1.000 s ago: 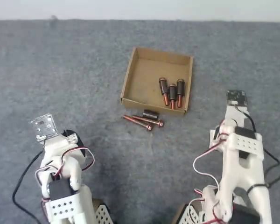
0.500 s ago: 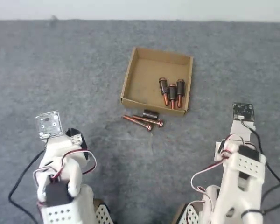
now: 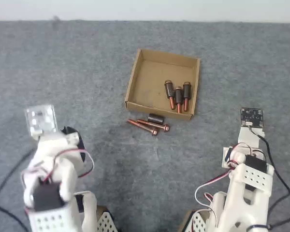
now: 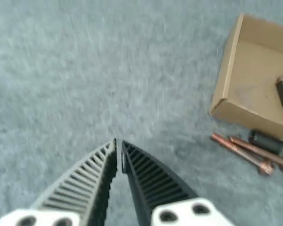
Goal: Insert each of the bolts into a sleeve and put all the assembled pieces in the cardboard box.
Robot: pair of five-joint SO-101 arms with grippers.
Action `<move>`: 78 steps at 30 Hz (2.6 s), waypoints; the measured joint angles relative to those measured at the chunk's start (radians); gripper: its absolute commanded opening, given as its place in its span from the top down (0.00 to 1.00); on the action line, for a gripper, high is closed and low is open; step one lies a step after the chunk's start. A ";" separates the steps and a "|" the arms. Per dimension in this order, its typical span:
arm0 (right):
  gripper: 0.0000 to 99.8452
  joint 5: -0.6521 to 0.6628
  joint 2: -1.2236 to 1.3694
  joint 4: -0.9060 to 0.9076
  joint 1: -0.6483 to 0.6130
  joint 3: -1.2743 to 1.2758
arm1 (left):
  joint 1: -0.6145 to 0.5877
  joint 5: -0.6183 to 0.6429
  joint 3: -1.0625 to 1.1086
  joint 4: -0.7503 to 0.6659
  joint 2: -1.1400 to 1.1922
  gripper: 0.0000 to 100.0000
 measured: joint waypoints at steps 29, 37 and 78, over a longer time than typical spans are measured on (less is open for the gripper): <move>0.99 0.097 -0.006 -0.018 0.000 0.031 | 0.617 -1.097 -0.339 -0.026 1.049 0.99; 0.99 0.097 -0.006 -0.018 0.000 0.031 | 0.743 -1.181 -0.433 -0.080 1.198 0.92; 0.99 0.137 -0.006 -0.018 0.000 0.031 | 0.646 -1.221 -0.911 -0.097 1.803 0.91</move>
